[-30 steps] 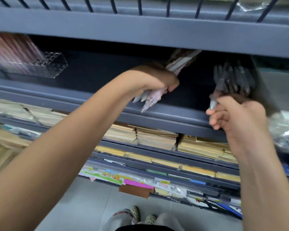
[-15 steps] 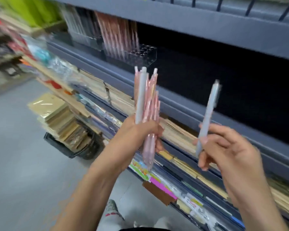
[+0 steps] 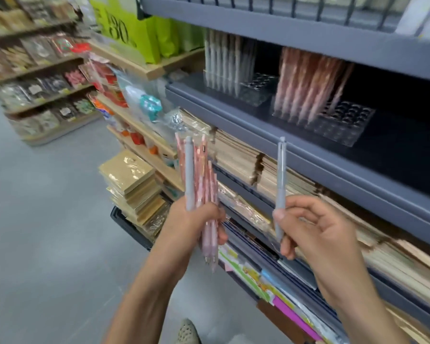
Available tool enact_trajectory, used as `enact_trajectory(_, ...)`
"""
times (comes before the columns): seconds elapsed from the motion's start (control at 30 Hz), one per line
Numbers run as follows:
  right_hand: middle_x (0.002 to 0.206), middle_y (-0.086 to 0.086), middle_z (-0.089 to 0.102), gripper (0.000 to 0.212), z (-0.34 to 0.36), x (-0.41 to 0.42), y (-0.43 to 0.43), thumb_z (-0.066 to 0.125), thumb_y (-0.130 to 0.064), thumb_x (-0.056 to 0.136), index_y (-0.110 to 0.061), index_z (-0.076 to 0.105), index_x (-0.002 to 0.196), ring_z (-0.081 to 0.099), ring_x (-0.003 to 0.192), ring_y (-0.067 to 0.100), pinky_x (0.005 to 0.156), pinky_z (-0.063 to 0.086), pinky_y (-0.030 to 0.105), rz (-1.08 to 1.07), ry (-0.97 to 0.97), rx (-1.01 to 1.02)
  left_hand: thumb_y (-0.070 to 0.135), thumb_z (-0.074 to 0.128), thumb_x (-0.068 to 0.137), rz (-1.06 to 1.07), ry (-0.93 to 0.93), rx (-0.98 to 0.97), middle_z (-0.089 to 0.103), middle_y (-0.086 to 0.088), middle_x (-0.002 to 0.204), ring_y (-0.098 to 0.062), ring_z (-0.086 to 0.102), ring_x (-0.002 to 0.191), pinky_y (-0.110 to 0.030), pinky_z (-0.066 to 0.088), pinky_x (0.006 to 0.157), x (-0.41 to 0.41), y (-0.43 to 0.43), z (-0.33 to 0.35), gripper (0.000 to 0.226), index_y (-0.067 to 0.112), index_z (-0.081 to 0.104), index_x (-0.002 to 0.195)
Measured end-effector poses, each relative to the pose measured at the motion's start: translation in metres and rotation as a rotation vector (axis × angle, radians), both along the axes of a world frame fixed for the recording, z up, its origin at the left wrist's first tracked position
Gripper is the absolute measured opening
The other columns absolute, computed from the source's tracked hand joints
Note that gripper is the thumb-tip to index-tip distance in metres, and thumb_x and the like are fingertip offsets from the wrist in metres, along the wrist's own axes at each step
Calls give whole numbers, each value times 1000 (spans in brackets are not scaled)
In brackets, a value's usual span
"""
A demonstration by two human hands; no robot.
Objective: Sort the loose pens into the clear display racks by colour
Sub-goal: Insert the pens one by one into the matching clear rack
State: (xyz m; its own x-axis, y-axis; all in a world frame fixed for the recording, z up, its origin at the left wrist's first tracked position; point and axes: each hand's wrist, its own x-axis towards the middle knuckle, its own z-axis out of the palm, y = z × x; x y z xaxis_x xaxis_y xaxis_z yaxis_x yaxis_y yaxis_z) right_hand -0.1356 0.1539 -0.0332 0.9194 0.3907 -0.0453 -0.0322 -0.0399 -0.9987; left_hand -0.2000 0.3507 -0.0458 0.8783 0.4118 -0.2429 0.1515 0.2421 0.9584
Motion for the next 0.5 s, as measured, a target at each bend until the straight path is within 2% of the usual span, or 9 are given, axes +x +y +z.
enact_trajectory(0.07, 74, 6, 69, 14, 0, 3, 33, 75, -28, 78, -27, 71, 91, 60, 50, 18, 49, 51, 26, -26, -1, 5, 26, 74, 47, -11, 16, 15, 66, -13, 65, -27, 63, 50, -34, 54, 52, 5, 31, 2, 35, 13, 65, 79)
enact_trajectory(0.13, 74, 5, 69, 13, -2, 7, 61, 76, -26, 79, -28, 71, 90, 60, 51, 18, 49, 52, 27, -50, -15, 5, 27, 74, 46, -38, 31, 27, 66, -11, 62, -27, 64, 50, -33, 54, 51, 11, 58, 2, 38, 12, 63, 80)
enact_trajectory(0.27, 76, 6, 69, 14, -5, 17, 101, 74, -28, 78, -27, 70, 92, 61, 52, 19, 51, 53, 27, -124, -19, 8, 26, 74, 49, -98, 31, 10, 66, -10, 64, -27, 64, 50, -35, 55, 54, 30, 99, 3, 17, 25, 70, 66)
enact_trajectory(0.4, 77, 5, 70, 10, -1, 39, 125, 71, -24, 83, -25, 70, 92, 64, 56, 20, 52, 52, 25, -225, -55, 19, 25, 73, 52, -176, 14, -31, 64, -9, 64, -27, 63, 52, -46, 51, 66, 58, 123, 4, 14, 33, 72, 63)
enact_trajectory(0.5, 83, 6, 72, 11, 5, 65, 138, 71, -21, 82, -24, 70, 92, 70, 63, 22, 55, 55, 25, -324, -110, 34, 28, 73, 50, -223, 17, -48, 65, -9, 63, -25, 63, 52, -42, 49, 66, 85, 133, 4, 15, 34, 74, 64)
